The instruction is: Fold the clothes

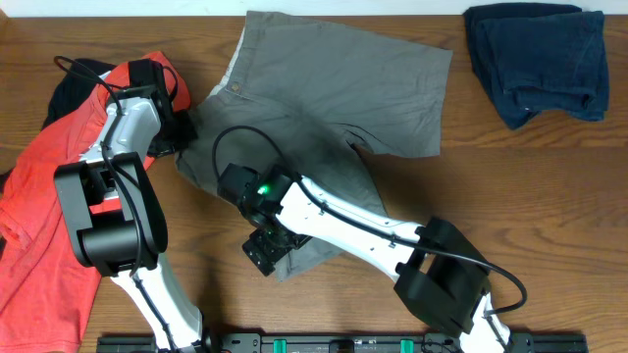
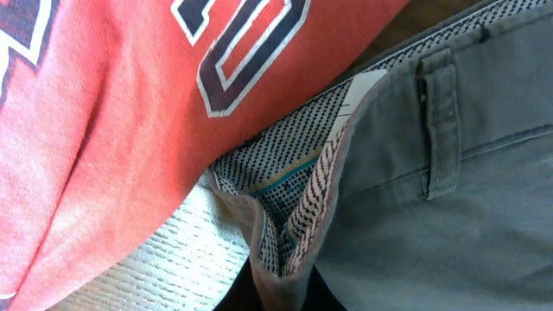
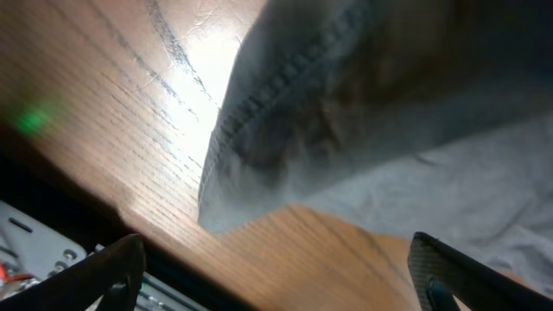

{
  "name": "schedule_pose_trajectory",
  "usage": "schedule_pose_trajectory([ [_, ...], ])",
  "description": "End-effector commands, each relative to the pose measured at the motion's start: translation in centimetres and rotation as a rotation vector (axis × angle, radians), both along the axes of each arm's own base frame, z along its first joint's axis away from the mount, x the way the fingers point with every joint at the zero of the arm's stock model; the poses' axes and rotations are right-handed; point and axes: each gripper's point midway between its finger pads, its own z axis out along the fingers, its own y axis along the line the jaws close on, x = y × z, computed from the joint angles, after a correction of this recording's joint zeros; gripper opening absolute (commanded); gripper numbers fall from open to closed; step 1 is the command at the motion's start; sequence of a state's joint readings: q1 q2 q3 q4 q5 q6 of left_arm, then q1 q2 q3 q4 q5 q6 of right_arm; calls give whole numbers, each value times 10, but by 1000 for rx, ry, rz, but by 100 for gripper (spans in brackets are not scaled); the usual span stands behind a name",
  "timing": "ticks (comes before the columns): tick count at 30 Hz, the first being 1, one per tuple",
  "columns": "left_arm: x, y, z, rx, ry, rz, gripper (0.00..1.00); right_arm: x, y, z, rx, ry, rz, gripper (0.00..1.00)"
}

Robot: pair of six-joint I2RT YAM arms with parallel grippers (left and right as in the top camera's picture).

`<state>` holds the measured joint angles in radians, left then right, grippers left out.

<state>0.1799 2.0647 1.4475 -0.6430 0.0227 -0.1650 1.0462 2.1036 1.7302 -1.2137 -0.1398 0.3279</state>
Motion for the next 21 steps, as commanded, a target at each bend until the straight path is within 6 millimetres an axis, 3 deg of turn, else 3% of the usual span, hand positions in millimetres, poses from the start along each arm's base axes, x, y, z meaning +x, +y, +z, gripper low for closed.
schedule_pose_trajectory([
  [1, 1, 5, -2, 3, -5, 32, 6, 7, 1, -4, 2, -59, 31, 90],
  [7, -2, 16, -2, -3, -4, 75, 6, 8, 3, -21, -7, -53, 52, 64],
  [15, -4, 20, -2, -4, -1, 89, 6, 3, 7, -27, 1, -34, 86, 46],
  [21, -4, 20, -2, -4, 0, 89, 6, -4, 10, -38, -6, -15, 141, 50],
])
